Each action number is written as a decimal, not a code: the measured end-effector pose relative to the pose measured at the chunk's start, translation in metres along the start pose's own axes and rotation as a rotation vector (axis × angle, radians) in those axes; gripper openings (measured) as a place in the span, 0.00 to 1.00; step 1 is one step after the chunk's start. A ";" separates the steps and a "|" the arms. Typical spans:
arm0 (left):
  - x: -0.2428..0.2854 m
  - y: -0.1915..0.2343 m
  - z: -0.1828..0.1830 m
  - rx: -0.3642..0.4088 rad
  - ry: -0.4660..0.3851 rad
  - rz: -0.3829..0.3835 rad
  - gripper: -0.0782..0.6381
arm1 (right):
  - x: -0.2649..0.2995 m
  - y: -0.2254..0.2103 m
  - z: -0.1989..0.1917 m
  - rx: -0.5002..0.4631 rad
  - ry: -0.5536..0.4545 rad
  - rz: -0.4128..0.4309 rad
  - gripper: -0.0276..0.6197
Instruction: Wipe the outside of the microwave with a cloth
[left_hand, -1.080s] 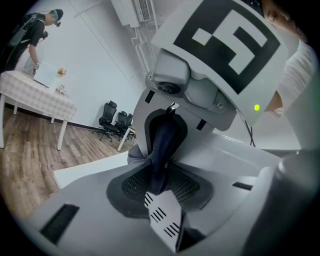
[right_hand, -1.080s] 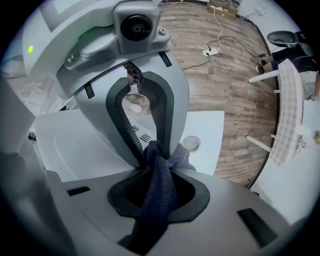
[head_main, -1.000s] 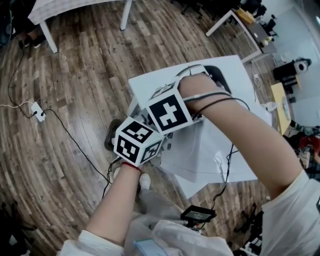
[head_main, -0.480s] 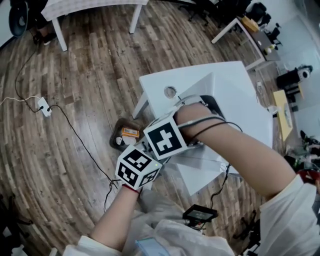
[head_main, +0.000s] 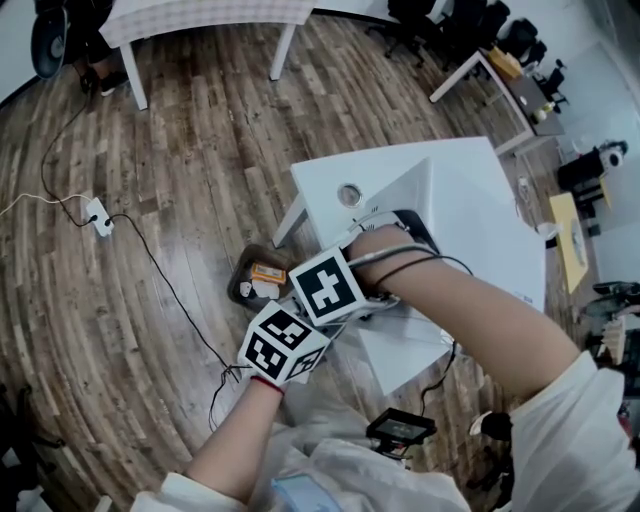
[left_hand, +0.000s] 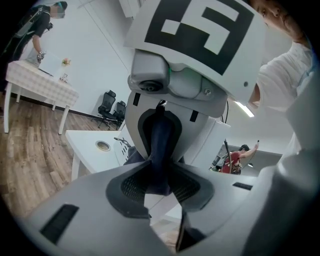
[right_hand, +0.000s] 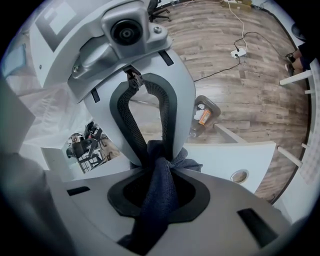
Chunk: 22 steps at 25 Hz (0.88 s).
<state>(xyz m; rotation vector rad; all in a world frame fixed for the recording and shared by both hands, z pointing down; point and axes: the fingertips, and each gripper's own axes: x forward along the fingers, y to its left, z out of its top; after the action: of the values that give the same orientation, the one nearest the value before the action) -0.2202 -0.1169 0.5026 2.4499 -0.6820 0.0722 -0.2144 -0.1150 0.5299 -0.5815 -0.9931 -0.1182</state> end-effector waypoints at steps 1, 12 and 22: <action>0.002 0.003 0.002 0.002 0.000 0.001 0.25 | -0.001 -0.004 -0.002 0.010 -0.001 -0.004 0.17; 0.042 0.049 0.048 0.051 0.018 0.003 0.25 | -0.018 -0.064 -0.052 0.083 0.044 -0.162 0.17; 0.071 0.077 0.089 0.111 0.028 -0.012 0.25 | -0.042 -0.109 -0.091 0.119 0.082 -0.299 0.17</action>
<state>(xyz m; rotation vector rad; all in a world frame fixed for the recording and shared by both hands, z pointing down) -0.2055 -0.2521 0.4838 2.5538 -0.6665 0.1433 -0.2072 -0.2606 0.5025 -0.3141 -0.9948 -0.3436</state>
